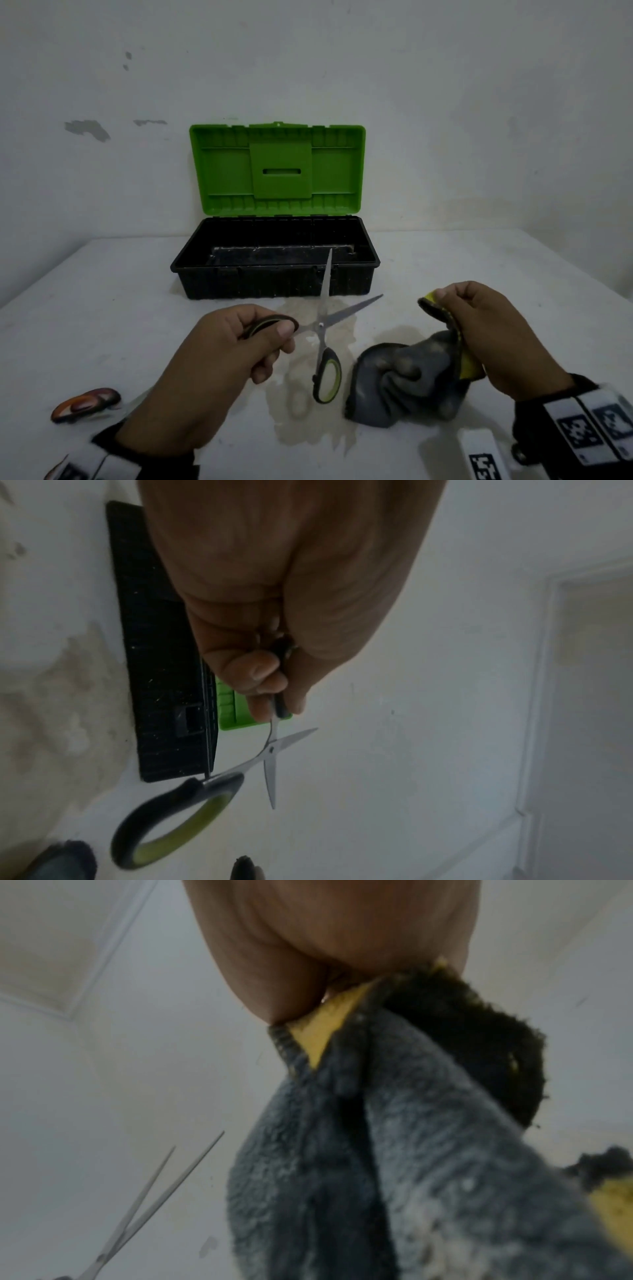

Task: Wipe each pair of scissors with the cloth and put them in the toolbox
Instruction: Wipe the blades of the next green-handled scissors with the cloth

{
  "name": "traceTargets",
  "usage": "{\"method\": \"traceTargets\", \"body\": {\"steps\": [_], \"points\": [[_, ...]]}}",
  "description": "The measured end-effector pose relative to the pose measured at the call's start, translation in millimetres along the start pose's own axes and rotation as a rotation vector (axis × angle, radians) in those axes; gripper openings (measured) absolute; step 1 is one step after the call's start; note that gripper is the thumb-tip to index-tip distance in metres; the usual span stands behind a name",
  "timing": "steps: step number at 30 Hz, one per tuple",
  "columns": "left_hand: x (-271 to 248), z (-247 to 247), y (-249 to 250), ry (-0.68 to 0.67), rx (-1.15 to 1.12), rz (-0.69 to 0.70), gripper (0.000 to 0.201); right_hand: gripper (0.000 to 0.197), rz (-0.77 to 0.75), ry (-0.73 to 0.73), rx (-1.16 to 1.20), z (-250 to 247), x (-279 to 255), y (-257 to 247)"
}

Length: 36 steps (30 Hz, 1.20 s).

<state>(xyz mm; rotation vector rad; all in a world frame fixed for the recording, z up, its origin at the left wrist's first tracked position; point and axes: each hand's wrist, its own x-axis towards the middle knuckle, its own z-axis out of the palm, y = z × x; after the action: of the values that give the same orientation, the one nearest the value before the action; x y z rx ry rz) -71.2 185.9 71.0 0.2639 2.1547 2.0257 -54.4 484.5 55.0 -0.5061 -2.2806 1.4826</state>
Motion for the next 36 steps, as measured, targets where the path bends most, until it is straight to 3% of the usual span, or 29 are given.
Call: {"method": "traceTargets", "body": {"steps": [3,6,10,16,24,28,36], "points": [[0.2,7.1,-3.6,0.022,-0.109,-0.059,0.018,0.016,0.014,-0.036,0.018,-6.4,7.7,-9.6],[-0.3,17.3,-7.7,0.082,-0.183,-0.077,0.021,0.007,-0.133,-0.067,-0.023,-6.1,7.6,-21.1],[0.8,33.1,-13.0,0.159,-0.288,-0.103,0.029,0.017,-0.311,-0.141,-0.017,4.2,-2.8,-30.3],[1.6,48.0,-15.7,0.206,-0.355,-0.166,0.038,0.012,-0.442,-0.236,0.101,22.1,-32.7,-33.4],[1.7,56.3,-7.6,0.196,-0.418,-0.159,0.046,0.02,-0.512,-0.326,-0.113,35.3,-51.5,-32.2],[1.0,59.8,-8.1,0.258,-0.384,-0.077,0.04,0.015,-0.522,-0.31,-0.147,45.3,-57.0,-32.9],[3.5,63.2,-9.6,0.33,-0.203,0.124,0.033,0.017,-0.518,-0.144,-0.081,63.3,-65.6,-34.7]]}}
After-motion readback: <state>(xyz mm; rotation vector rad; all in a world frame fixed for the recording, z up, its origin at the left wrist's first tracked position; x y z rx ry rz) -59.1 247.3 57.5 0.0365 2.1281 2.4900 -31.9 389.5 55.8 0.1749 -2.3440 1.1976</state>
